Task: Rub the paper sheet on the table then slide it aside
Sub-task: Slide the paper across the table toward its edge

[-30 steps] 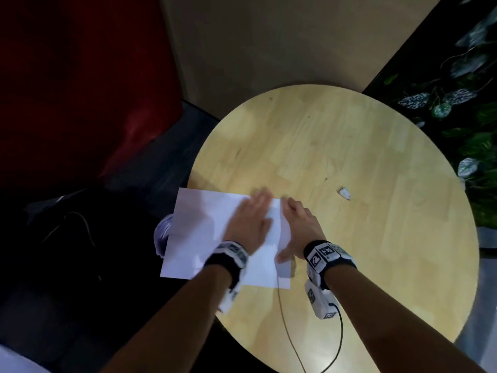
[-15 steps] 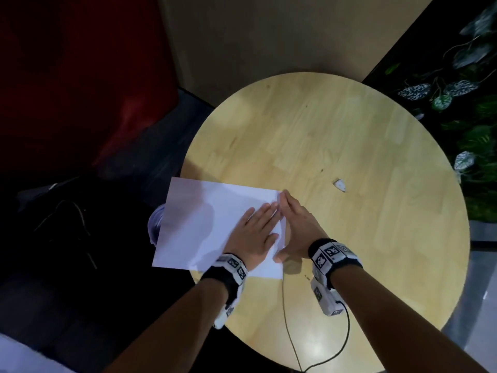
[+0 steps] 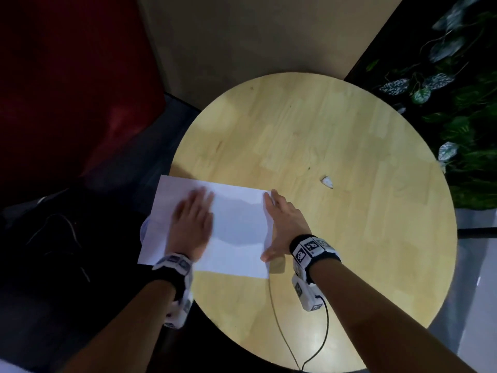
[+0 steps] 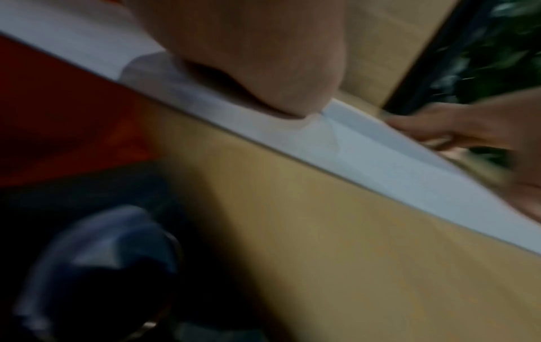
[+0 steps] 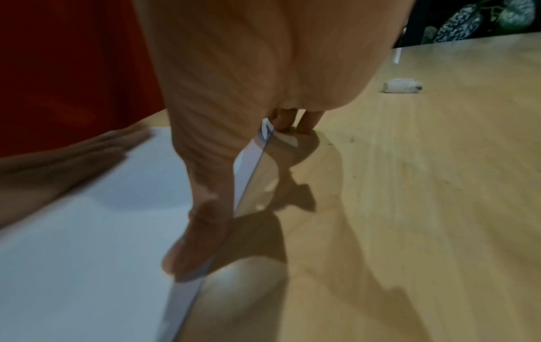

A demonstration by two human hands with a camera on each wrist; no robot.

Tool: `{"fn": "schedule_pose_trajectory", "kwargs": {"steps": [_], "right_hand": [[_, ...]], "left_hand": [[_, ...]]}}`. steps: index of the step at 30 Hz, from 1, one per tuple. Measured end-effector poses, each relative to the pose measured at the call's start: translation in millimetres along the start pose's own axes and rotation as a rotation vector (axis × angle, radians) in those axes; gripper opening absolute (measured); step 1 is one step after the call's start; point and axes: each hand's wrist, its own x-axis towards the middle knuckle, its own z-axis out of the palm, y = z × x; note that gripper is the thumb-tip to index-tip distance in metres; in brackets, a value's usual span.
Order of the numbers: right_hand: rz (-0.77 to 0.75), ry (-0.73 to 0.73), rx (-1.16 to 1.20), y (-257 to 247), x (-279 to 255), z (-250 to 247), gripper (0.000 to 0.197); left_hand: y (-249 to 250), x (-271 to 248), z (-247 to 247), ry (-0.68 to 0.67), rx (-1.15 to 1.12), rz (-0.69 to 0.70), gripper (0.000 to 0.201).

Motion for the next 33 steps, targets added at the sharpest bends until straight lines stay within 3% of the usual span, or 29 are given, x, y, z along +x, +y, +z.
{"fn": "schedule_pose_trajectory", "kwargs": {"steps": [2, 3, 4, 5, 8, 10, 14, 17, 19, 20, 22, 24, 26, 29, 30, 33], "right_hand": [[0.012, -0.012, -0.028, -4, 2, 1, 0.155], [0.023, -0.019, -0.041, -6, 4, 1, 0.156], [0.031, -0.025, -0.054, -6, 5, 0, 0.156], [0.035, -0.035, -0.066, -7, 6, -1, 0.157], [0.046, -0.047, -0.073, -9, 5, -3, 0.157], [0.036, -0.046, -0.064, -7, 3, -3, 0.156], [0.053, -0.050, -0.054, -7, 3, -3, 0.157], [0.064, -0.061, -0.063, -9, 6, -1, 0.157], [0.069, -0.069, -0.075, -9, 6, -1, 0.158], [0.067, -0.066, -0.074, -9, 8, -1, 0.158], [0.066, -0.067, -0.089, -10, 8, -2, 0.159], [0.080, -0.072, -0.086, -12, 7, -4, 0.159], [0.080, -0.078, -0.079, -12, 7, -4, 0.159], [0.068, -0.075, -0.066, -10, 8, -3, 0.159], [0.068, -0.071, -0.063, -10, 7, -2, 0.159], [0.061, -0.063, -0.076, -10, 7, -2, 0.158]], "left_hand": [[-39, 1, -20, 0.055, -0.088, -0.313, 0.063], [-40, 4, -26, 0.070, -0.151, -0.380, 0.065], [-26, 10, -30, 0.071, -0.219, -0.356, 0.065], [-3, 10, -28, 0.050, -0.260, -0.249, 0.063], [68, -22, -2, -0.065, -0.202, 0.284, 0.060], [67, -40, 11, -0.117, -0.146, 0.369, 0.057], [-14, -58, 4, 0.024, 0.004, 0.232, 0.058], [-80, -61, -12, 0.057, -0.090, -0.143, 0.062], [-74, -49, -20, 0.072, -0.119, -0.294, 0.064], [-58, -39, -20, 0.102, -0.121, -0.266, 0.064], [-8, -22, -17, 0.108, -0.147, 0.002, 0.060], [34, -23, -2, -0.009, -0.125, 0.357, 0.057], [36, -29, 2, -0.083, -0.093, 0.473, 0.055], [-21, -32, 0, 0.009, 0.005, 0.336, 0.054], [-47, -32, 0, 0.041, 0.042, 0.233, 0.056], [-102, -23, -14, 0.051, -0.116, -0.270, 0.066]]}}
